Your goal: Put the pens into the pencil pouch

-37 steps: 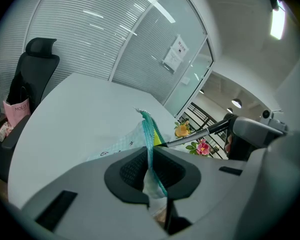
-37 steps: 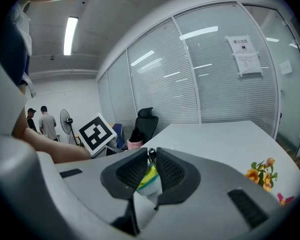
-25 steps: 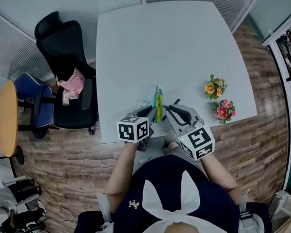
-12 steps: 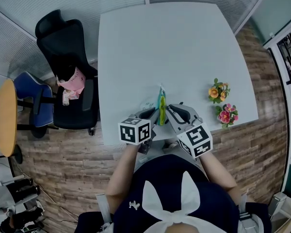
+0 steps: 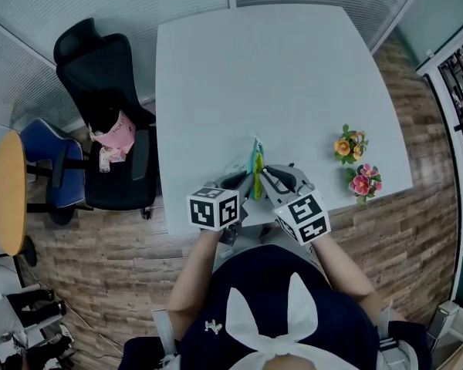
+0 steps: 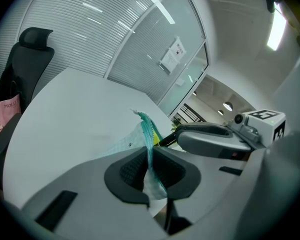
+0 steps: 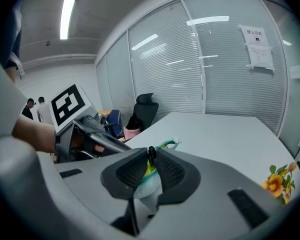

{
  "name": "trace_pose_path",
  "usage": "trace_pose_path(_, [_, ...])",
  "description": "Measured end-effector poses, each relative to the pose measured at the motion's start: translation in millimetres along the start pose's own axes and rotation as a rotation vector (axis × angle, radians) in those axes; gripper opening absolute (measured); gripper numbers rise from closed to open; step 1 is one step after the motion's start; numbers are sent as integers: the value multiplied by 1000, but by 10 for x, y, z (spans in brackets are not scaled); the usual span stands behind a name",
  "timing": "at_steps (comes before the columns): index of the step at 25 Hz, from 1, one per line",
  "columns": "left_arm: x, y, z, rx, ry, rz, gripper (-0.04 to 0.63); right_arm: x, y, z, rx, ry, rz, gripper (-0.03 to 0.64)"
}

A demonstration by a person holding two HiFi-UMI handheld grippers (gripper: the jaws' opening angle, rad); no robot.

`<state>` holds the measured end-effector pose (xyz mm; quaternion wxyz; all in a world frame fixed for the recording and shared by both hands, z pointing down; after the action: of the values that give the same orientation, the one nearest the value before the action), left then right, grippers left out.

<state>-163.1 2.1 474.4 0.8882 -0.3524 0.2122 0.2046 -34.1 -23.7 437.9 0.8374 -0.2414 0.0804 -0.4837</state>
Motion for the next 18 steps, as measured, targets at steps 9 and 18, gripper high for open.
trace_pose_path(9, [-44,0,-17,-15,-25,28,46,-10,-131,89,-14,-12,23,63])
trace_pose_path(18, [-104,14,-7,-31,-44,49,46,-49,-197,132,-22,-19,31,67])
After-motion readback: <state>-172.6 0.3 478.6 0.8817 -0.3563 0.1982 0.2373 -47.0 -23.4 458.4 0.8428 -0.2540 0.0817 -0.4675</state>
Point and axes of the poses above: the fingertips, and each gripper's own axes: y backward along the fingers, x to its right, z out of its underside, the point moved 8 cm from there along y, backward along the fingers, and after that the axes turned 1 degree about -y, right-handed, at the moved point
